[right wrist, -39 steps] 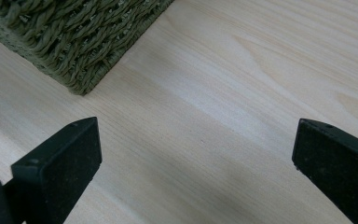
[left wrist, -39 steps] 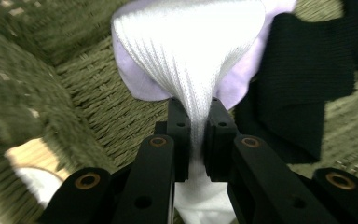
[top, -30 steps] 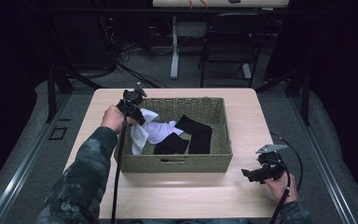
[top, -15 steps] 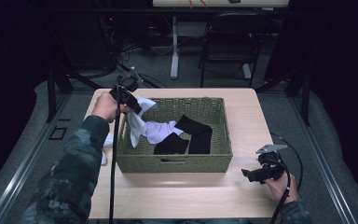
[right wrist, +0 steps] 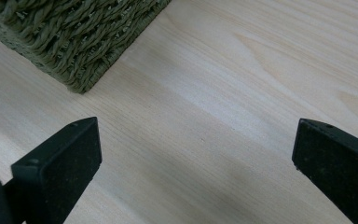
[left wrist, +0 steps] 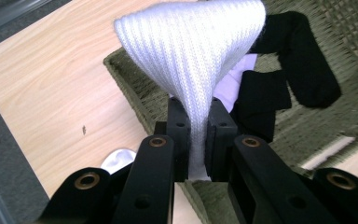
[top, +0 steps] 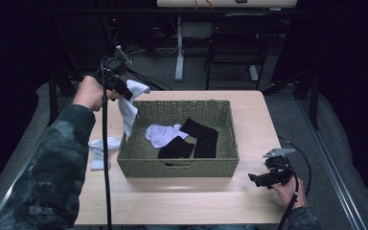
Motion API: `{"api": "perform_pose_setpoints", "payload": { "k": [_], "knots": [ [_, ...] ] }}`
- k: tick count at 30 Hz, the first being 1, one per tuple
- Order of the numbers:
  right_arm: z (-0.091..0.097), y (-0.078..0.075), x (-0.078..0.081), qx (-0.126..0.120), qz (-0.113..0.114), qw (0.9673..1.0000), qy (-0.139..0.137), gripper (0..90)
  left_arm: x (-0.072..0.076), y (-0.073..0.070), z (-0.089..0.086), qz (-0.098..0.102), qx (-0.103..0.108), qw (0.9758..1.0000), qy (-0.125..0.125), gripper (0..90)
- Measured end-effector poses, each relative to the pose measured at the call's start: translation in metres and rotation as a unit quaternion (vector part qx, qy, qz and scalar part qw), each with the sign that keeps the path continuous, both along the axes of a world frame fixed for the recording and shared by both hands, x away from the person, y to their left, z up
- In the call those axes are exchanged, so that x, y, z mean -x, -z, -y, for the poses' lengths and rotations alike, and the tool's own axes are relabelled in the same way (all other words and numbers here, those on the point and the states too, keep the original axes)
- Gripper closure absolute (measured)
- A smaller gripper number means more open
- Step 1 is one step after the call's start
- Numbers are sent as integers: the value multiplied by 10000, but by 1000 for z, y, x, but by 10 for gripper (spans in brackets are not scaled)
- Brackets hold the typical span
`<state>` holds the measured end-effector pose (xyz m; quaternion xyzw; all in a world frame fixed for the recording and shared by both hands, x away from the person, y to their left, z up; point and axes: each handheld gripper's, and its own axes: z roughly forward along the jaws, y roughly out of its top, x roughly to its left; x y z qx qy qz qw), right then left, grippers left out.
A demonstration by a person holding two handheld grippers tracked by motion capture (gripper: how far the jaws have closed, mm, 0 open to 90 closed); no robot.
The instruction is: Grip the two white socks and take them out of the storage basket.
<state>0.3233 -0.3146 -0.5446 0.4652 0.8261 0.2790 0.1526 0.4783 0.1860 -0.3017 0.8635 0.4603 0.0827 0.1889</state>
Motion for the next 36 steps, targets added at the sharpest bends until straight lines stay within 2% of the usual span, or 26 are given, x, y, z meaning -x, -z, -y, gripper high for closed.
{"api": "perform_pose_setpoints", "payload": {
  "k": [4,8,14,24,32,36],
  "knots": [
    [0,0,0,-7,-13,10000,-9,7,4,-7,-18,46,-4,9999,-157,826],
    [0,-1,0,6,-6,10000,-3,7,8,-9,-38,33,13,9995,-313,826],
    [-1,-1,1,5,9,10000,4,7,13,5,-67,-84,72,9983,-566,824],
    [-1,-1,1,39,20,10000,2,7,18,50,-102,-401,106,9945,-957,824],
    [-1,0,1,23,30,10000,6,7,17,99,-111,-716,143,9905,-1161,822],
    [-2,0,1,-24,32,10000,3,7,16,124,-113,-924,94,9875,-1271,818]
  ]
}}
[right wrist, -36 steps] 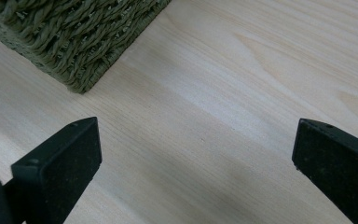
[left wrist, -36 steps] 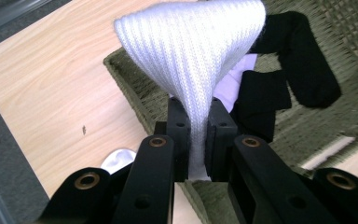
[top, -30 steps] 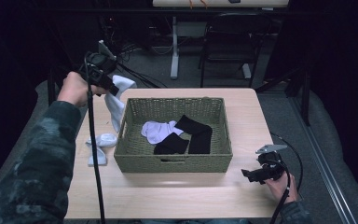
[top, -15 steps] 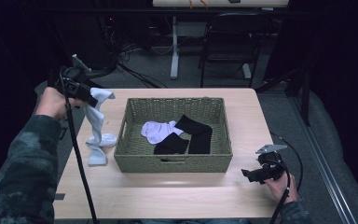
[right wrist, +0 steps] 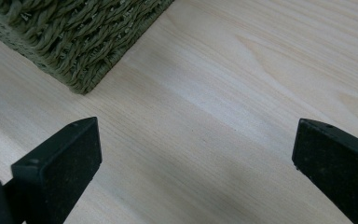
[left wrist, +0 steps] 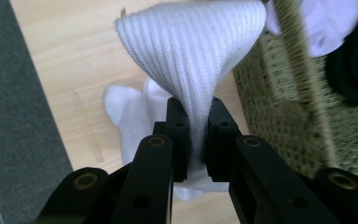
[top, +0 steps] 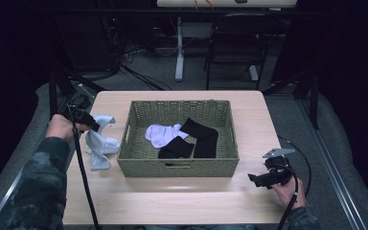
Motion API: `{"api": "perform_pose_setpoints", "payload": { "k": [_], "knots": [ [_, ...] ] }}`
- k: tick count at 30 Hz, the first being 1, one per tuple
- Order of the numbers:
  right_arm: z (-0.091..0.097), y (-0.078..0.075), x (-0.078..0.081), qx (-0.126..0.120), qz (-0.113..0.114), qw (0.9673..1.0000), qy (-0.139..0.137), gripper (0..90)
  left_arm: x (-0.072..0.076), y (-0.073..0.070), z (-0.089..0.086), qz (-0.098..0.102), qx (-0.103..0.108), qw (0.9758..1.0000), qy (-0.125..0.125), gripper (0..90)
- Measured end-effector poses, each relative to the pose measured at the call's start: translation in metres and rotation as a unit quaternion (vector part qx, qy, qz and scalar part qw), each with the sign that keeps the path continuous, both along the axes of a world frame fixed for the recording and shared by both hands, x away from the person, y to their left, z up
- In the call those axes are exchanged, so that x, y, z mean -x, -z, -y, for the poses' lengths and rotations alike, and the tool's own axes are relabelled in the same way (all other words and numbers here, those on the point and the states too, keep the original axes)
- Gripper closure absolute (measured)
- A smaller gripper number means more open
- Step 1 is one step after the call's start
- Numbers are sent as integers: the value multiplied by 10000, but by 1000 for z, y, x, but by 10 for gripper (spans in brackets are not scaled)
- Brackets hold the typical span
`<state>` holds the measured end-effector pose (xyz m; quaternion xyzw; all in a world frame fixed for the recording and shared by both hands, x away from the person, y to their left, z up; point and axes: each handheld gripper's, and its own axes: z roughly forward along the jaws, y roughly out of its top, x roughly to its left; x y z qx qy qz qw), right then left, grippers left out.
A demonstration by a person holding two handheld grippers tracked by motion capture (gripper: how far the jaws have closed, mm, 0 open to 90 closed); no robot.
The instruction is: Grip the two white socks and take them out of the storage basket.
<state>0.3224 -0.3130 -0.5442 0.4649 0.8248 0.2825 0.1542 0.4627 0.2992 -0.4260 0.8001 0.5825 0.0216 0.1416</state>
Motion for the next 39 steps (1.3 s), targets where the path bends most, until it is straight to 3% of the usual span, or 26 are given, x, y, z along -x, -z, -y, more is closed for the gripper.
{"api": "perform_pose_setpoints", "payload": {
  "k": [8,10,12,15,18,22,24,27,32,36,39],
  "knots": [
    [1,1,-1,-16,-2,10000,8,7,-7,50,-7,-291,103,9991,-303,800],
    [1,1,-1,-21,-5,10000,7,7,-8,60,-8,-255,130,9987,-428,784],
    [1,1,-1,-7,-3,10000,10,7,-9,68,-11,-198,166,9981,-557,732],
    [1,0,0,-3,25,10000,20,7,-6,74,-13,-123,217,9971,-721,566],
    [1,0,0,1,39,10000,17,7,-3,71,-16,-21,144,9971,-741,407],
    [1,0,0,-3,7,10000,-2,7,6,57,-16,136,56,9976,-670,258],
    [1,0,0,3,1,10000,3,7,11,51,-16,292,-106,9974,-653,211],
    [0,0,0,9,26,10000,-7,7,23,41,-15,455,-134,9969,-625,175],
    [0,0,0,9,12,10000,-5,7,48,29,-11,753,-354,9953,-499,139],
    [0,-1,1,30,39,10000,9,7,72,27,-8,1020,-480,9927,-437,113],
    [0,-1,1,30,53,10000,15,7,90,32,-7,1144,-443,9914,-444,95]
  ]
}}
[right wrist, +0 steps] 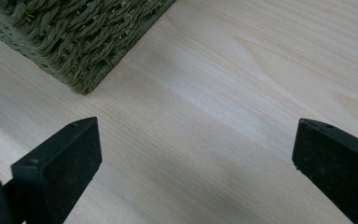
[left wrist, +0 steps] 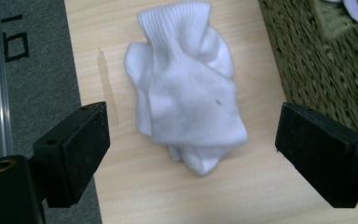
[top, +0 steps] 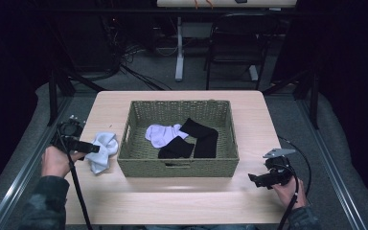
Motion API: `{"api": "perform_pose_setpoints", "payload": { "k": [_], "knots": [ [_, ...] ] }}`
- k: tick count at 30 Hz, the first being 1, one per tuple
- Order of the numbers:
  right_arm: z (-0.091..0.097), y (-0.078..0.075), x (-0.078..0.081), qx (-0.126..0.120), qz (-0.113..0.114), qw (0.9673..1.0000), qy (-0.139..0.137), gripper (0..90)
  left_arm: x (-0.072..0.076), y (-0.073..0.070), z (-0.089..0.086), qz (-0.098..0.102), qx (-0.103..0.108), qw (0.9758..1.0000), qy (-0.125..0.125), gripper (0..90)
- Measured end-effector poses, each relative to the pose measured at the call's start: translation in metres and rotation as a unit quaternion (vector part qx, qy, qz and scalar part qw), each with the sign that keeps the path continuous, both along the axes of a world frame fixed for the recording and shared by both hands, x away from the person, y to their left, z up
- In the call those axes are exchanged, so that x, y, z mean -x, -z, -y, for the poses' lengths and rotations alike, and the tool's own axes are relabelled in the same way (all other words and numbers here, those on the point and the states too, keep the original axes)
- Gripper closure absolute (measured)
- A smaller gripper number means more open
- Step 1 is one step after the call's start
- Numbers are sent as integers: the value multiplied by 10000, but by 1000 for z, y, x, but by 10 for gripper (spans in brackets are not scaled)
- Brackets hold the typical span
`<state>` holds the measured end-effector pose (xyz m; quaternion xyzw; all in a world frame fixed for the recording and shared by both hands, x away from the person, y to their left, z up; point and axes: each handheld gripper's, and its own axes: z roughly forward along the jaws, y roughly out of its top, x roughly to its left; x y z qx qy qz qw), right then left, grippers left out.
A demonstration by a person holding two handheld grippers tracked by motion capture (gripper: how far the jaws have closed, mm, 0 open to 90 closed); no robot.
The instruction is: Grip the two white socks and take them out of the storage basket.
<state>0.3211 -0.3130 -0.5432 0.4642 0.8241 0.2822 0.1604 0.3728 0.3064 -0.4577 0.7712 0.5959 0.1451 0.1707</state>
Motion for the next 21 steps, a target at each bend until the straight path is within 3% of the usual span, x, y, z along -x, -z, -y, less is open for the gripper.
{"api": "perform_pose_setpoints", "payload": {
  "k": [9,17,21],
  "knots": [
    [-2,0,-1,43,4,10000,-21,7,40,26,4,57,141,9999,9,59],
    [-3,1,-1,25,7,10000,-3,8,58,47,11,81,134,9999,-53,30],
    [-2,1,0,47,-2,10000,-6,9,68,60,16,263,99,9995,-144,23]
  ]
}}
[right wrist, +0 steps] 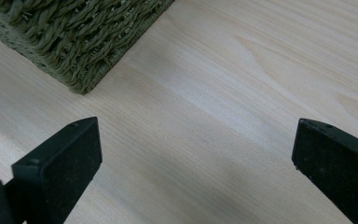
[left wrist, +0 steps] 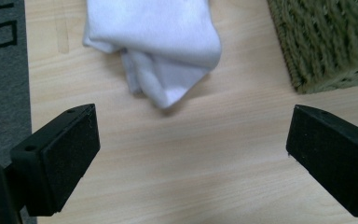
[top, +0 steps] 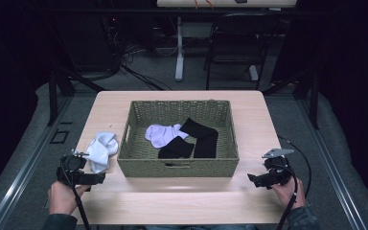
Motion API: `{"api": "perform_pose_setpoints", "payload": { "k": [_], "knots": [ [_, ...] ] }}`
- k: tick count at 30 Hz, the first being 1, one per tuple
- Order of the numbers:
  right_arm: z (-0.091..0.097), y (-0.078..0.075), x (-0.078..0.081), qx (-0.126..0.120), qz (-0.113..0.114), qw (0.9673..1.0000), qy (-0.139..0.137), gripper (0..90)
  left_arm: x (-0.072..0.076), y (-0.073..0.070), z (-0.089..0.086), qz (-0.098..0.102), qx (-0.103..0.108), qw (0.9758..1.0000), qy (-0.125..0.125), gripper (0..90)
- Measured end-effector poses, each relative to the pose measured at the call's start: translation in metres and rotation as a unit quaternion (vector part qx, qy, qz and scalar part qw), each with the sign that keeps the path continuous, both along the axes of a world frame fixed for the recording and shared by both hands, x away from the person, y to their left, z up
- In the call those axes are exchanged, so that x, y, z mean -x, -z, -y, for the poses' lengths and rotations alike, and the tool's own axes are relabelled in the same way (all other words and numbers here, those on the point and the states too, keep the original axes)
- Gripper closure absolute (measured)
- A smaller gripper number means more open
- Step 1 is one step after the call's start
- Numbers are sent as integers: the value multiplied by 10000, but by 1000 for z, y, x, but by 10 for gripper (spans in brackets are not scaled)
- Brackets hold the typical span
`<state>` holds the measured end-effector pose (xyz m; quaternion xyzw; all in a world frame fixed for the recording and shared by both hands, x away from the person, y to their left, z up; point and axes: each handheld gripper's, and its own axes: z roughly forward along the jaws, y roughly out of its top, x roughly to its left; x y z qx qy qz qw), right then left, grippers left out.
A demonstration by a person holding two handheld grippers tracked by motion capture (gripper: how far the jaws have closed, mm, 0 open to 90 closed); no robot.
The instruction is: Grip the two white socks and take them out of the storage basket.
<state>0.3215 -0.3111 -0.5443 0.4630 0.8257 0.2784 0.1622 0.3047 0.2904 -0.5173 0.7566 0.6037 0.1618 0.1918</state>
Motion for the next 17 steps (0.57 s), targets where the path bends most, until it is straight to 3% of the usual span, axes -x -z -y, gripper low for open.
{"api": "perform_pose_setpoints", "payload": {
  "k": [8,9,11,13,17],
  "knots": [
    [0,1,-1,32,-27,10000,0,9,13,26,9,-34,83,9999,-136,8],
    [0,1,-1,3,-5,10000,13,10,14,28,11,-96,39,9999,-81,6],
    [-1,1,-1,48,-15,10000,-9,10,14,26,11,-28,-39,10000,-69,2],
    [-1,1,-2,41,8,10000,-15,10,14,25,7,58,74,9998,-149,2],
    [-1,2,-2,73,32,10000,23,10,14,31,4,1,130,9998,-176,2]
  ]
}}
